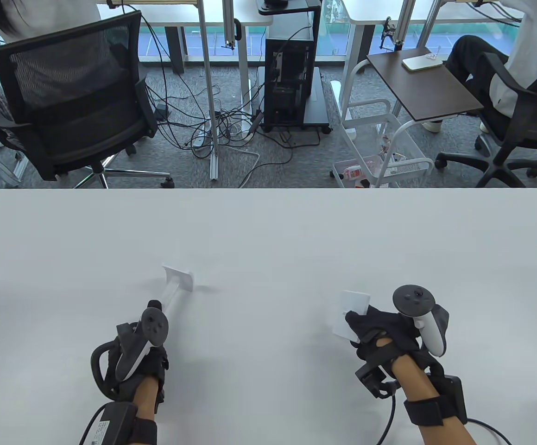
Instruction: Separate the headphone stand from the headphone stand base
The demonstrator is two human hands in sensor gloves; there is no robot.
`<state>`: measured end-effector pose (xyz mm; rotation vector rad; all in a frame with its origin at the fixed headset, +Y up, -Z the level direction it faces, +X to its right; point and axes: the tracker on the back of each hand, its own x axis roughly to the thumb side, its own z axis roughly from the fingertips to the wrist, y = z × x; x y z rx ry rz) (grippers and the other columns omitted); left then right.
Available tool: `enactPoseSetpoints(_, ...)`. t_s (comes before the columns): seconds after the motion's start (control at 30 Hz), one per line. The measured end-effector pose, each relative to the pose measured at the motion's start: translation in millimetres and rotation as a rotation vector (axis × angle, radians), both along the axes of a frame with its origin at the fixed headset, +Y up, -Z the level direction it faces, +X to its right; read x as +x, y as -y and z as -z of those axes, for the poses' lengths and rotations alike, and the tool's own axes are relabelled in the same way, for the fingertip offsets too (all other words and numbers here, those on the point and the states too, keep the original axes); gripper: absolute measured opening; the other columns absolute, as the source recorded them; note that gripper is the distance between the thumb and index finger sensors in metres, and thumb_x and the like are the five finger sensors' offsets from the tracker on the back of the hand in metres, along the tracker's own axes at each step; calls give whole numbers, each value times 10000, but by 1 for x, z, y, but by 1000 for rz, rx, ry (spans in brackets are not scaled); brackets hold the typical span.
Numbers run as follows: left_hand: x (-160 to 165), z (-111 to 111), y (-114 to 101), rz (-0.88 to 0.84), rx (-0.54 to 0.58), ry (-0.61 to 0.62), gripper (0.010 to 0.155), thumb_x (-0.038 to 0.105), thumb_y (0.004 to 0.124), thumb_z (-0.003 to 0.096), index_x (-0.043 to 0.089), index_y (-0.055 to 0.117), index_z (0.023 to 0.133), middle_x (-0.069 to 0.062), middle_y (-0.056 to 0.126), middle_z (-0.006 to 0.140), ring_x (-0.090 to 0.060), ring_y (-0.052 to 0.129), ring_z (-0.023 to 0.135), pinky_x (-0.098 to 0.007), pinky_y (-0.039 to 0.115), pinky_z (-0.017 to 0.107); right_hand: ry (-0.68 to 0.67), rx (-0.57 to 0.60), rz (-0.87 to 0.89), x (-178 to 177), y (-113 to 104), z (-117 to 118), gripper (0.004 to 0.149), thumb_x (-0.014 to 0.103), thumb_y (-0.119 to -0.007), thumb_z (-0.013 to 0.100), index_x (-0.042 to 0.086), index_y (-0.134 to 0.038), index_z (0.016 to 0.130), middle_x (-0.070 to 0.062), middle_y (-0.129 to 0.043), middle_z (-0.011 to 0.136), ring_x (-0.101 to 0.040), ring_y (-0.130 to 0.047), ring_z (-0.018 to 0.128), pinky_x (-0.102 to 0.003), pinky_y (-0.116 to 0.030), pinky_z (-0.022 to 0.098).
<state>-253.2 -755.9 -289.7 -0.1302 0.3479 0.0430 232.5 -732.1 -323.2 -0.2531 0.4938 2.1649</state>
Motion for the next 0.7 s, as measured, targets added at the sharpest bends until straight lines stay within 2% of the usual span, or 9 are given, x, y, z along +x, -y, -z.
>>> enactPoseSetpoints(0.13,1,0,4,48,-22,-2,628,384,809,418,418,476,949,-136,856,837,-384,990,621,-552,807,516,2,2,5,1,-1,0,635,433,-792,422,67,-585,898,-215,-919,515,-286,-982,257,-546,-800,314)
enactPoseSetpoints(0.2,1,0,6,125,-57,-21,610,385,783,428,413,470,950,-134,778,892,-390,926,700,-567,751,572,2,-1,6,1,-2,0,636,432,-792,422,65,-585,898,-214,-919,515,-286,-981,257,-546,-799,314)
enactPoseSetpoints(0.5,2,-1,6,103,-49,-20,626,384,770,432,399,454,973,-135,723,934,-393,897,746,-575,727,596,19,0,0,9,-4,1,637,430,-797,420,67,-586,899,-215,-920,517,-288,-981,259,-547,-799,315)
enactPoseSetpoints(0.57,3,-3,6,99,-46,-5,664,448,768,419,375,457,1002,-159,673,969,-416,860,785,-589,696,614,25,-5,-5,12,-3,2,636,429,-799,419,67,-589,898,-216,-920,518,-289,-981,260,-548,-799,315)
enactPoseSetpoints(0.7,13,-7,-9,103,21,36,784,589,731,397,284,428,1053,-166,535,1055,-449,760,909,-606,647,658,46,-17,-2,20,-3,5,637,425,-807,417,66,-592,898,-219,-920,521,-292,-982,264,-549,-797,320)
